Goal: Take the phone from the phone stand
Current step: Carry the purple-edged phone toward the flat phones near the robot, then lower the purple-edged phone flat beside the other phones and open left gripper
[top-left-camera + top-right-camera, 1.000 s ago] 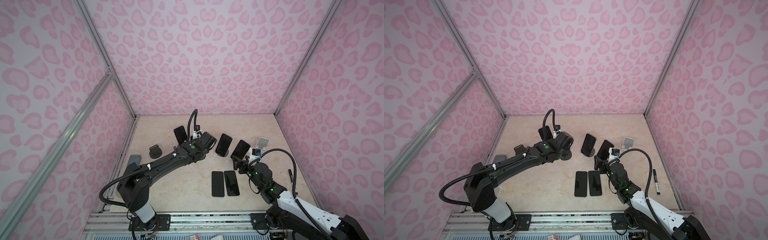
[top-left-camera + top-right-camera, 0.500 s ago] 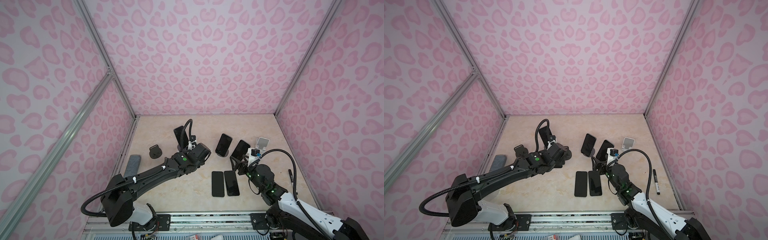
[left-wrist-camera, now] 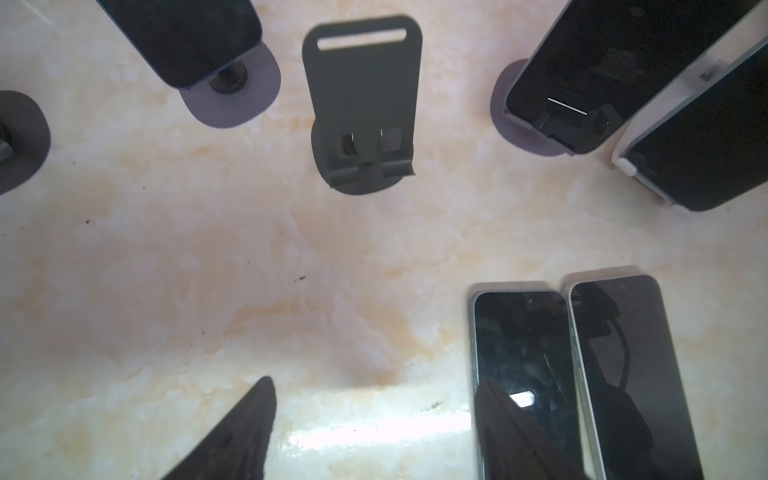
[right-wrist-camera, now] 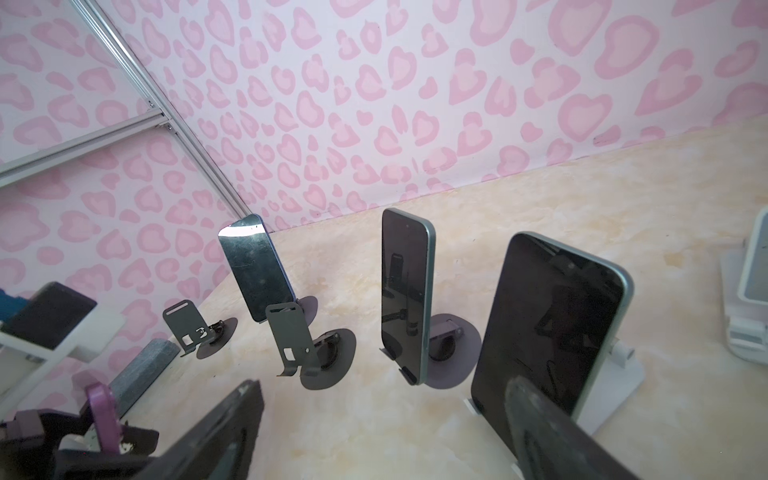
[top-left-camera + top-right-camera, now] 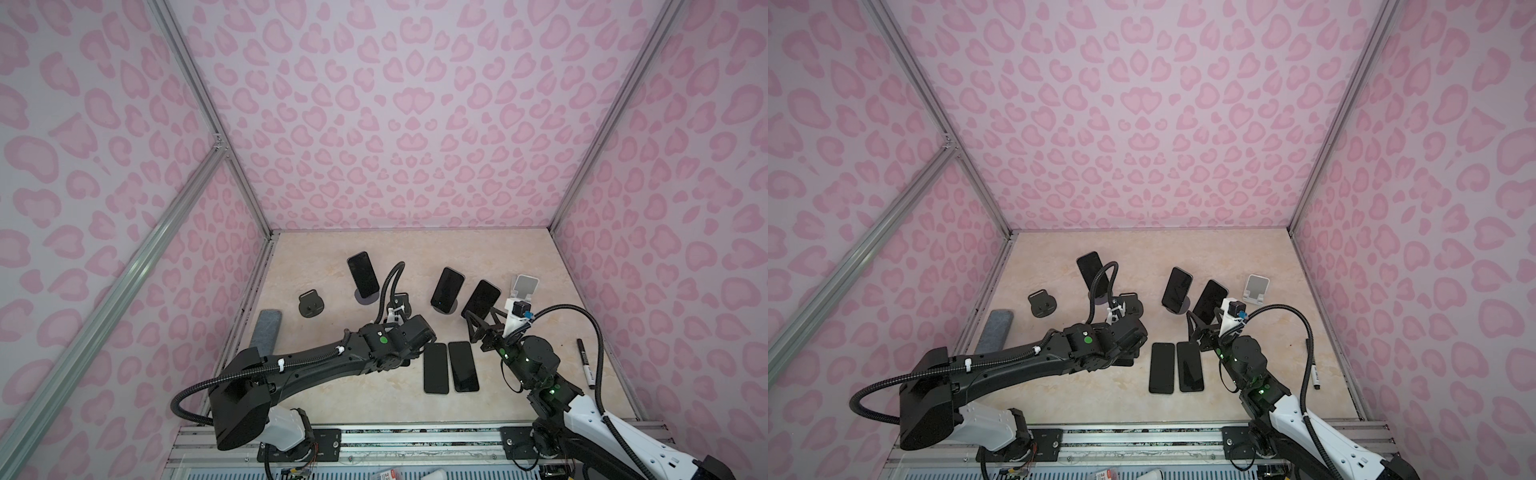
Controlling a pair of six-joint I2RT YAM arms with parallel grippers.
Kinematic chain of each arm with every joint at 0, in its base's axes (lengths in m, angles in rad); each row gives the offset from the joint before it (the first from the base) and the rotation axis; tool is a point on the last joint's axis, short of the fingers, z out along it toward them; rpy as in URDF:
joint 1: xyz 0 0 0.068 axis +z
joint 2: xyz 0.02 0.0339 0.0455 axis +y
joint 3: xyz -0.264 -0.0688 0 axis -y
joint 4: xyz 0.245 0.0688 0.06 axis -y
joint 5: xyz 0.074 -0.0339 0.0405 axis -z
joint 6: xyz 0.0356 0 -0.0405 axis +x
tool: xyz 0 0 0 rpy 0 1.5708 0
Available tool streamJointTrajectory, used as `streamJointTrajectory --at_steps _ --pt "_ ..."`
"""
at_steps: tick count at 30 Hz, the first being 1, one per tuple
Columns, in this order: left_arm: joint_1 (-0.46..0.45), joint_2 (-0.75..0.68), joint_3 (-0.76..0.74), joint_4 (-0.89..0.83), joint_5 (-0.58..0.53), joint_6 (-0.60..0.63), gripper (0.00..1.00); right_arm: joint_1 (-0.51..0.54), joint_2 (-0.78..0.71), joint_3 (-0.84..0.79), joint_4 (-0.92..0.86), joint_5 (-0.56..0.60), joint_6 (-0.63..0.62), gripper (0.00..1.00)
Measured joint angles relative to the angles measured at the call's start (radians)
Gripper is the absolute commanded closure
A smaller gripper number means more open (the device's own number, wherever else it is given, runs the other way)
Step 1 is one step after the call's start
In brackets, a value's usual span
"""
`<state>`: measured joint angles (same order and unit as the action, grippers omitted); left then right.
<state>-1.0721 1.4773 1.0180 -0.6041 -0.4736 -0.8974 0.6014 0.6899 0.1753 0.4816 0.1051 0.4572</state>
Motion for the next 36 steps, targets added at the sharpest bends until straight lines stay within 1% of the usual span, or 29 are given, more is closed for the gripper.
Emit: streamJointTrajectory --at_steps 9,14,19,28,36 --pt "-0.002 0.119 -0.004 0.009 0.111 -0.011 0.35 0.0 -0.01 0.004 -0.039 0.038 0.003 0.07" --pt "-0.002 0.183 0.017 0.043 0.165 -0.014 0.34 0.0 -0.021 0.006 -0.06 0.084 -0.004 0.07" --pt "-0.002 0.241 0.019 0.067 0.223 -0.016 0.33 0.0 -0.002 0.006 -0.063 0.09 -0.005 0.07" --pt "0.0 0.262 0.009 0.08 0.254 -0.018 0.3 0.0 0.034 0.008 -0.061 0.097 -0.005 0.07" --pt "0.01 0.272 -0.01 0.081 0.26 -0.024 0.26 0.0 0.045 0.01 -0.06 0.096 -0.005 0.07"
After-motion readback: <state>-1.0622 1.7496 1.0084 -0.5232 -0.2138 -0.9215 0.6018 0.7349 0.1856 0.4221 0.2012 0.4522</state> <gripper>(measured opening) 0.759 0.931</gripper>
